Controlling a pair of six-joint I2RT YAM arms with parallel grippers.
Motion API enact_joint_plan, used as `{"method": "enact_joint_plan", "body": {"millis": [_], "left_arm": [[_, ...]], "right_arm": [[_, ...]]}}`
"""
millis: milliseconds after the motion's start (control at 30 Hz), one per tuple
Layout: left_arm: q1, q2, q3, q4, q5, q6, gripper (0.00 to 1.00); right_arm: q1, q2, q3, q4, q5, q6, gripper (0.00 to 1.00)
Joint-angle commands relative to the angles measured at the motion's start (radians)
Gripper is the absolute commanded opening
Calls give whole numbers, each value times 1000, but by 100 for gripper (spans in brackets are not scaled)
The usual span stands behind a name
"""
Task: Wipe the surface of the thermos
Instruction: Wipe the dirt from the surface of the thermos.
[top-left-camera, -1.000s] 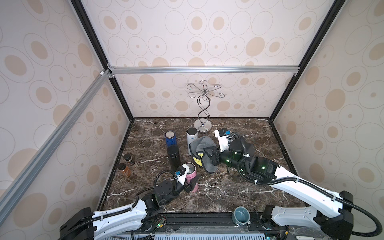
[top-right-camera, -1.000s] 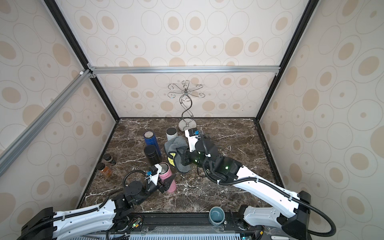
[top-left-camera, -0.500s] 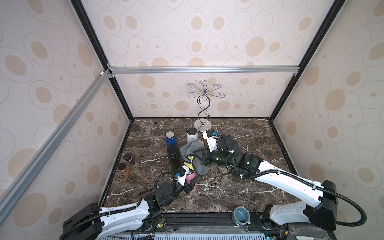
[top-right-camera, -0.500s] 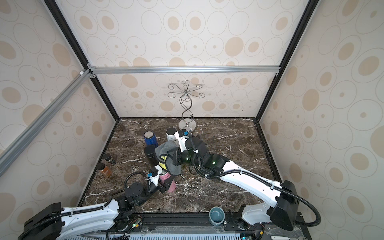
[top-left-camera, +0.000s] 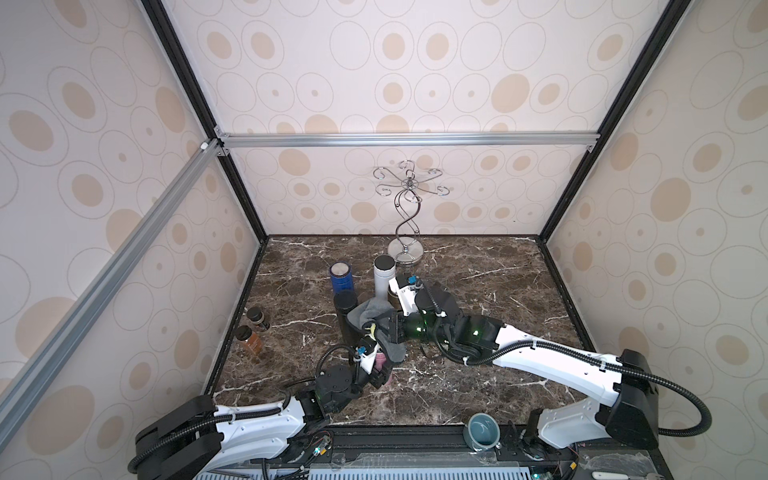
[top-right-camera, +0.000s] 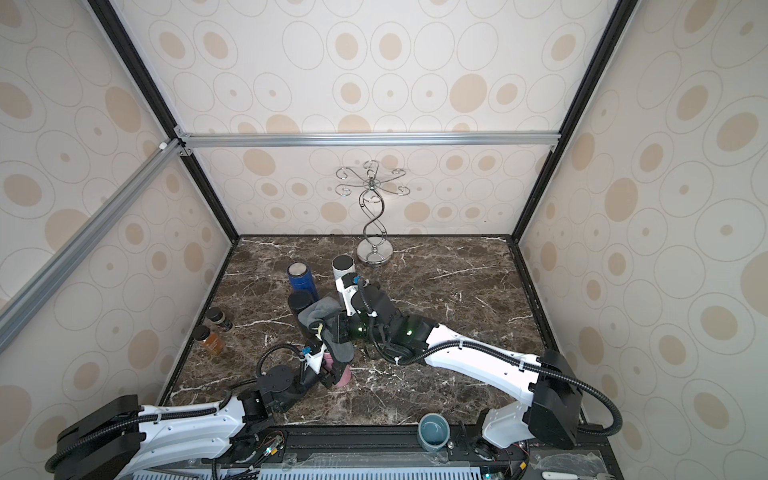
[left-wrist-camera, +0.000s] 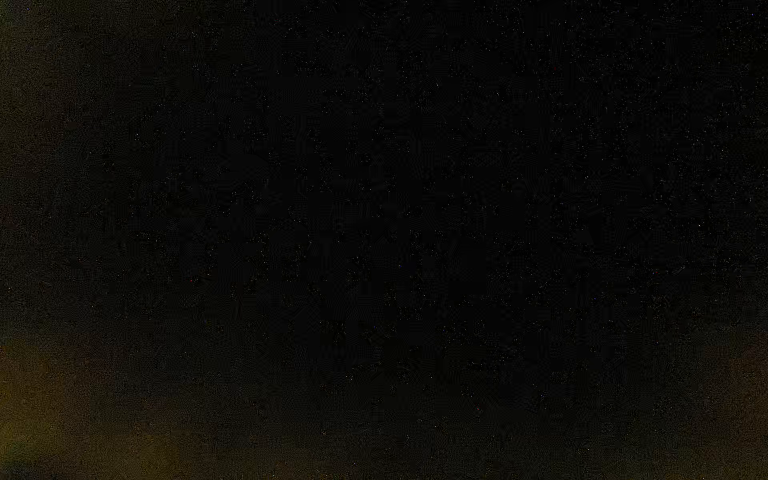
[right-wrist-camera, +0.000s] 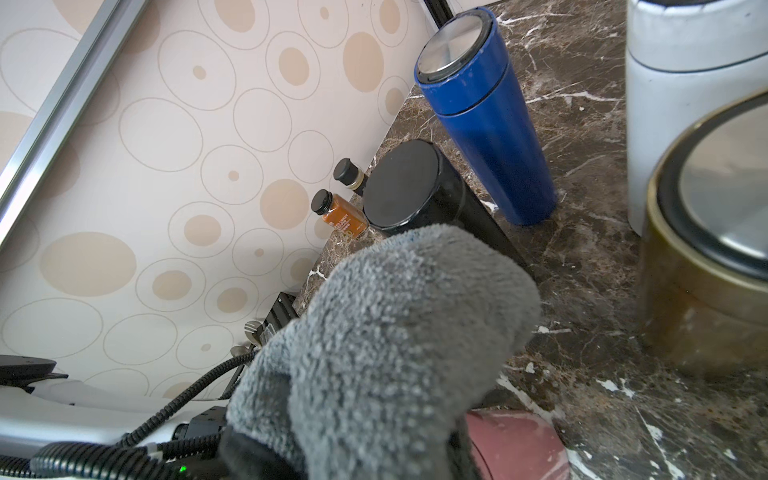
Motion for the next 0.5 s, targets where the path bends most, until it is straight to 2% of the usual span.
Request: {"method": "enact_joint_plan", "body": {"millis": [0,167,467], "left_arm": [[1,2,16,105,-38,-17,0],[3,-13,5,96,-58,-28,0],[4,-16,0,85,-69,-31,0]], "right_arm": [[43,-28,-75,-61,-23,72,0],[45,-115,-159,-76,16,103,0],[45,-281,-205,-235,101,97,0]]}}
